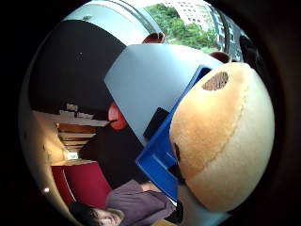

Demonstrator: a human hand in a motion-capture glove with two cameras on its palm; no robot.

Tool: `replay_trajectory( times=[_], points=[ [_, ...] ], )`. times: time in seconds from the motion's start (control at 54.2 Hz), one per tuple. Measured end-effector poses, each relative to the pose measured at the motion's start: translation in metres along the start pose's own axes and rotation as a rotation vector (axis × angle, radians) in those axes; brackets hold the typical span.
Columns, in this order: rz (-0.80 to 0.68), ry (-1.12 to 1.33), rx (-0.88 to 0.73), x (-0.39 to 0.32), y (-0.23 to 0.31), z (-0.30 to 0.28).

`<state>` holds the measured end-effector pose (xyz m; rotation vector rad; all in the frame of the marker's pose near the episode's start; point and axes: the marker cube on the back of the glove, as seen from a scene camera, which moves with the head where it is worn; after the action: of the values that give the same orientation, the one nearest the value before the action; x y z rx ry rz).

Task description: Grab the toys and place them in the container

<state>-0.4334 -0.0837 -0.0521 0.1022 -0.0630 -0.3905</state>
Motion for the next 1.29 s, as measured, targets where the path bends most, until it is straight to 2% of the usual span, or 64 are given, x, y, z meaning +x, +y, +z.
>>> replay_trajectory(
  times=[0.018, 0.074, 0.111, 0.277, 0.461, 0.664, 0.775, 0.83, 0.922, 1.033, 1.088, 1.144, 1.217, 1.291],
  points=[
    [-0.006, 0.009, -0.025, 0.002, -0.001, 0.004],
    [-0.173, -0.012, -0.099, 0.005, 0.002, 0.015],
    [-0.214, -0.027, -0.143, 0.002, 0.002, 0.021],
    [-0.228, -0.086, -0.254, 0.002, 0.003, 0.038],
    [-0.236, -0.128, -0.245, 0.033, 0.018, 0.025],
    [-0.259, -0.074, -0.238, 0.100, 0.072, -0.006],
    [-0.165, -0.021, -0.226, 0.138, 0.109, -0.013],
    [-0.173, 0.008, -0.236, 0.158, 0.131, -0.011],
    [-0.031, 0.079, -0.286, 0.187, 0.163, 0.004],
    [-0.125, -0.034, -0.356, 0.204, 0.206, 0.029],
    [-0.088, -0.060, -0.379, 0.217, 0.226, 0.050],
    [-0.083, 0.029, -0.393, 0.235, 0.240, 0.075],
    [-0.199, 0.279, -0.458, 0.279, 0.262, 0.118],
    [-0.079, 0.166, -0.543, 0.273, 0.275, 0.152]
  ],
)
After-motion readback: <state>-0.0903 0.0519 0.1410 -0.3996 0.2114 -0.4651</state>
